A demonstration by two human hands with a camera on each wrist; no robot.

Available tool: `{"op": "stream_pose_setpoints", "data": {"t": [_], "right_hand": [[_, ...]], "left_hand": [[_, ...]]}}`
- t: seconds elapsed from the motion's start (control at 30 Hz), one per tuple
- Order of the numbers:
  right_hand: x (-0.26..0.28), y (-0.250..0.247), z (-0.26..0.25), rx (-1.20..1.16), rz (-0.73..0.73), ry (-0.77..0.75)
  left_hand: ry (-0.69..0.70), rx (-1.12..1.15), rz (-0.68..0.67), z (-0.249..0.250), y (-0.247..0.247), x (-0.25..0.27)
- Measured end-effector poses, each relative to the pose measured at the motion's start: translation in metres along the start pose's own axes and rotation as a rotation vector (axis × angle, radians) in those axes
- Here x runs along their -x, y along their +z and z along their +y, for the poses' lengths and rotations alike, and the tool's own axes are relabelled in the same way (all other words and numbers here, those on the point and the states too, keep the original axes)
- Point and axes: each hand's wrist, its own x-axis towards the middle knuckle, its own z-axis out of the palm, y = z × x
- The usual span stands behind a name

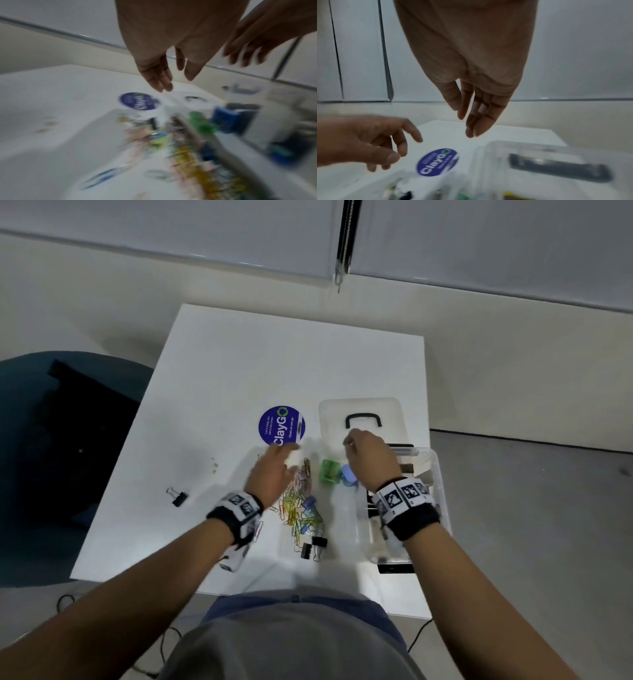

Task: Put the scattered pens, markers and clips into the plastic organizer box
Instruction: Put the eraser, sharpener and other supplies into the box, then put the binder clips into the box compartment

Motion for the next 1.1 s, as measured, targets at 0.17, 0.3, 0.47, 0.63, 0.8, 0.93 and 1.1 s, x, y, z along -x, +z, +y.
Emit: {"op": "stream_pose_setpoints", "data": {"t": [0.17, 0.3, 0.47, 0.63, 0.8, 0.93, 1.1], "right_hand": [[0.022, 0.065, -0.054, 0.085, -0.441, -0.090], [0.059, 0.124, -0.056, 0.302, -0.627, -0.167], [0.075, 0.150, -0.046, 0.379, -0.625, -0.096], [0.060, 0.151, -0.038, 0.129, -0.556, -0.079], [0.050, 0.143, -0.024, -0.077, -0.404, 0.141], [0.046, 0.143, -0.023, -0.113, -0.361, 0.199], [0.039, 0.148, -0.027, -0.144, -0.333, 0.282]], "left_hand": [[-0.631, -0.359, 0.035, -0.136, -0.038, 0.025], [-0.797, -0.299, -0.075, -0.173, -0.036, 0.052], [-0.577, -0.267, -0.205, -0.151, -0.016, 0.054], [-0.348, -0.292, -0.201, -0.108, -0.008, 0.043], [-0.182, -0.224, -0.153, -0.082, -0.003, 0.015], [-0.252, -0.001, -0.226, -0.066, -0.001, -0.001], [-0.208, -0.042, -0.304, -0.070, 0.008, -0.008]]}}
